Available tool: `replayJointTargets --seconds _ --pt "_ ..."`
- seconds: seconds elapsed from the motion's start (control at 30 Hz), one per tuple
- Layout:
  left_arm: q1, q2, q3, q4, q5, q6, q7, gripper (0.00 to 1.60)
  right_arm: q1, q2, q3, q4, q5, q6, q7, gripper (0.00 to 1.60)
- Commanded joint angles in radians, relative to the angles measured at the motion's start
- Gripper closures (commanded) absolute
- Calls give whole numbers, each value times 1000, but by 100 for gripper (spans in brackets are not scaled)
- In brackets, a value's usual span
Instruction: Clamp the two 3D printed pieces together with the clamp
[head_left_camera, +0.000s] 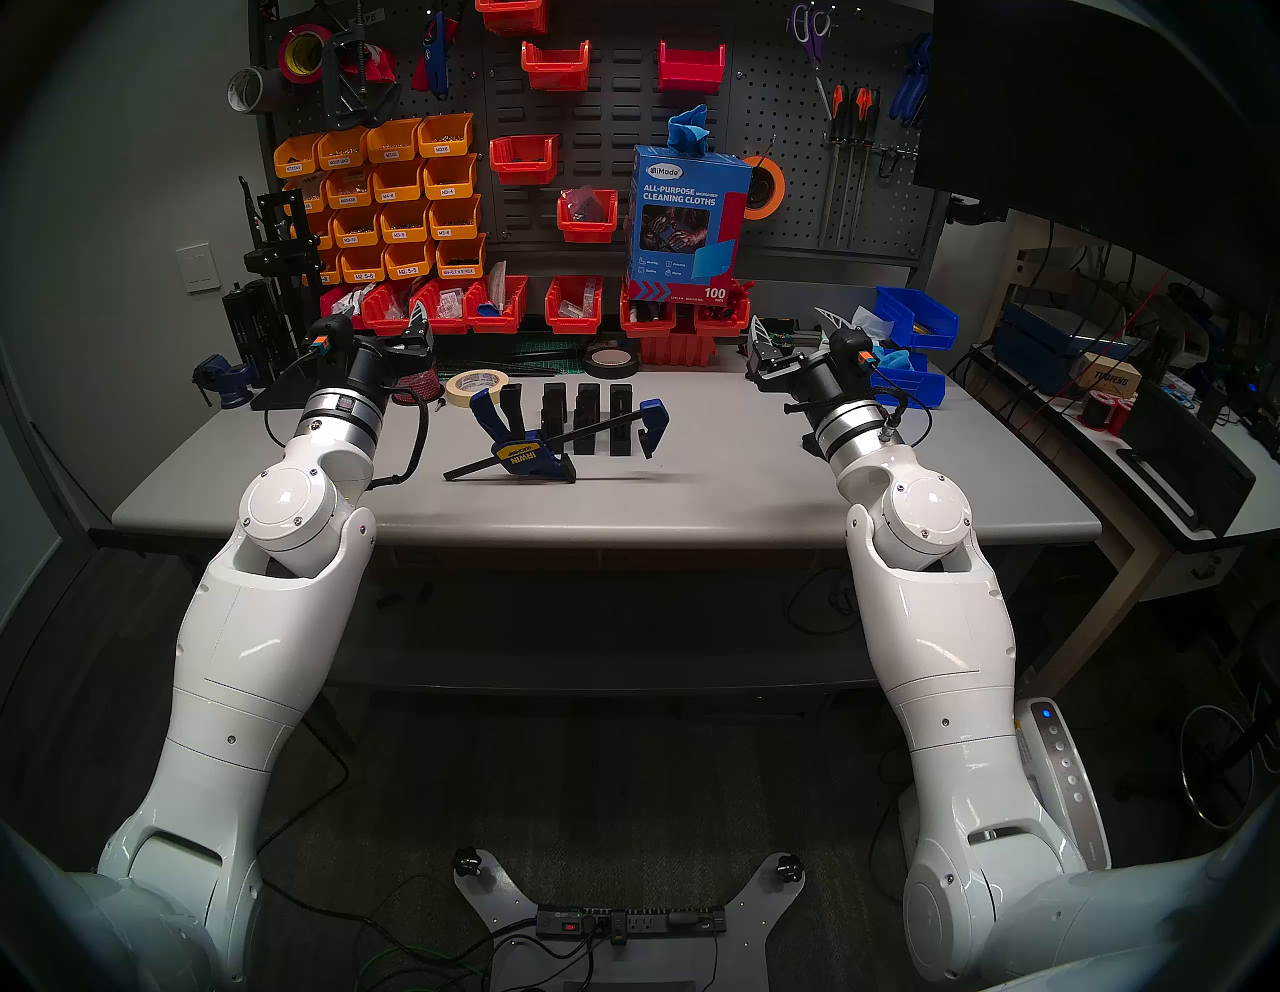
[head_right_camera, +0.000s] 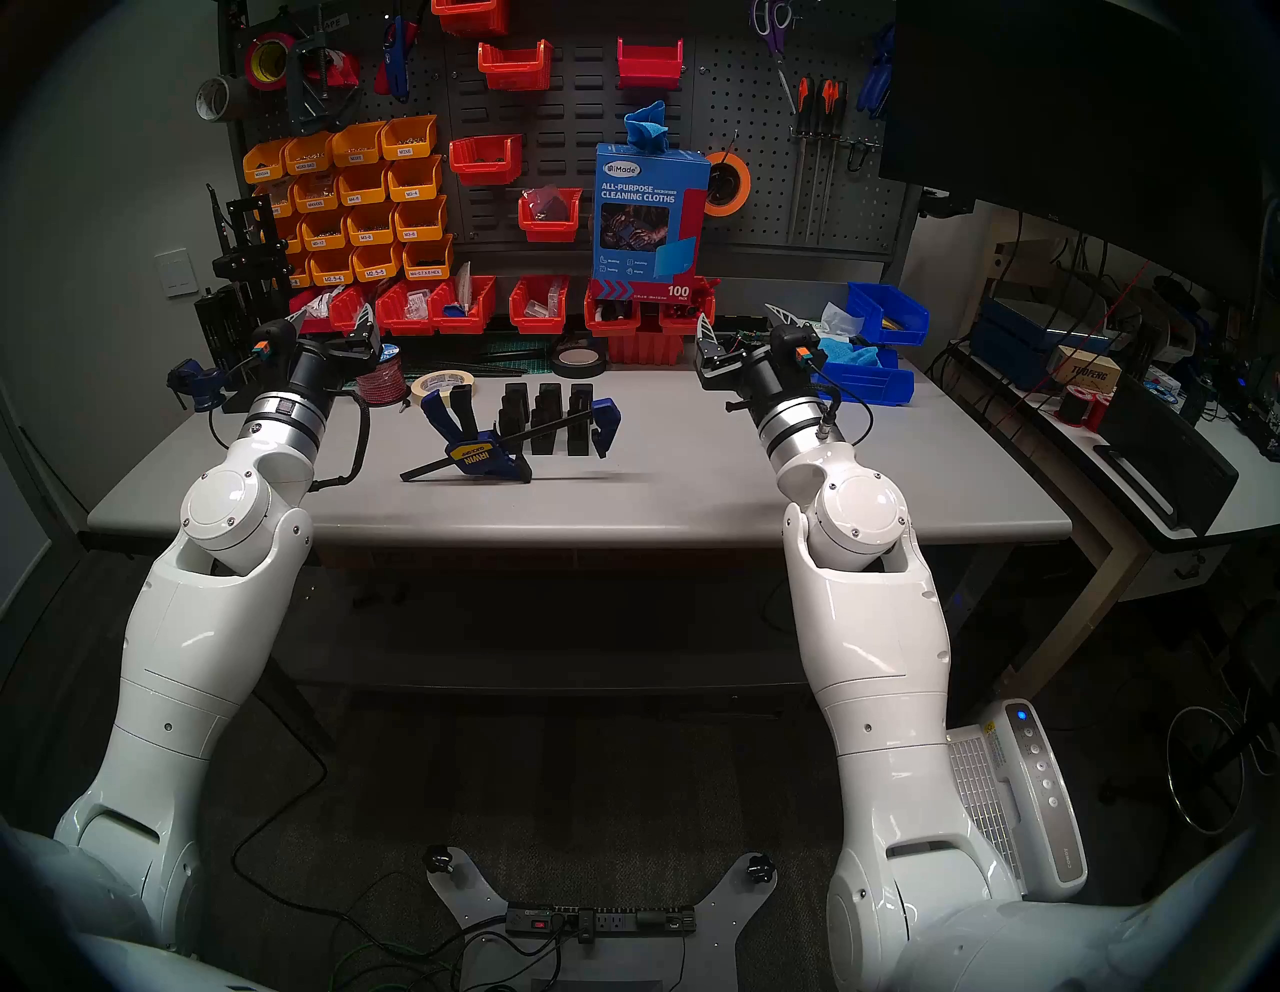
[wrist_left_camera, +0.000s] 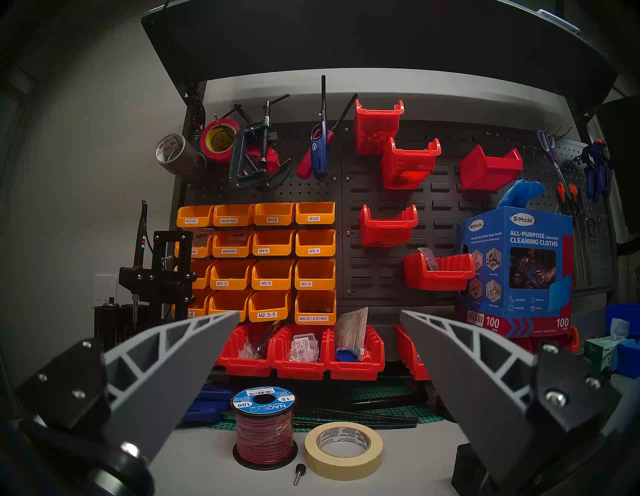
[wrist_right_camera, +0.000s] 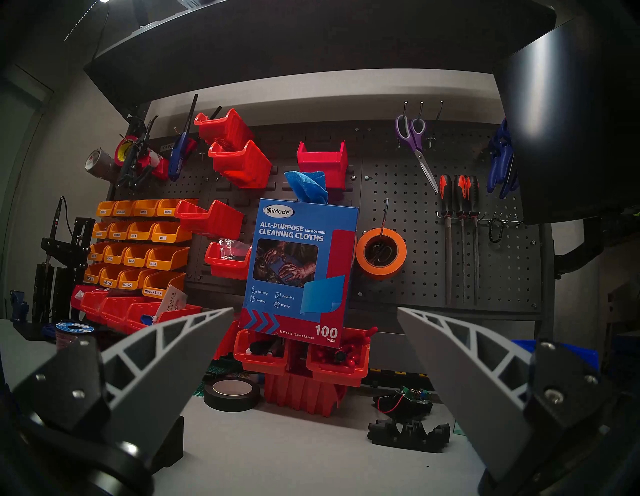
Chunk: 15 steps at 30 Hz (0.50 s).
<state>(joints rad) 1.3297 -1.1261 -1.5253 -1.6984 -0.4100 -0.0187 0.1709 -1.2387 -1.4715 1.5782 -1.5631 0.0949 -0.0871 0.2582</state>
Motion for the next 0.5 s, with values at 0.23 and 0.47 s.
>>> replayJointTargets --seconds 0.23,0.47 --pt "-30 0 -7 -26 0 -10 0 0 31 4 11 -16 61 -23 59 0" --pt "-30 1 -7 -26 0 -10 0 0 56 24 16 -8 107 -3 137 0"
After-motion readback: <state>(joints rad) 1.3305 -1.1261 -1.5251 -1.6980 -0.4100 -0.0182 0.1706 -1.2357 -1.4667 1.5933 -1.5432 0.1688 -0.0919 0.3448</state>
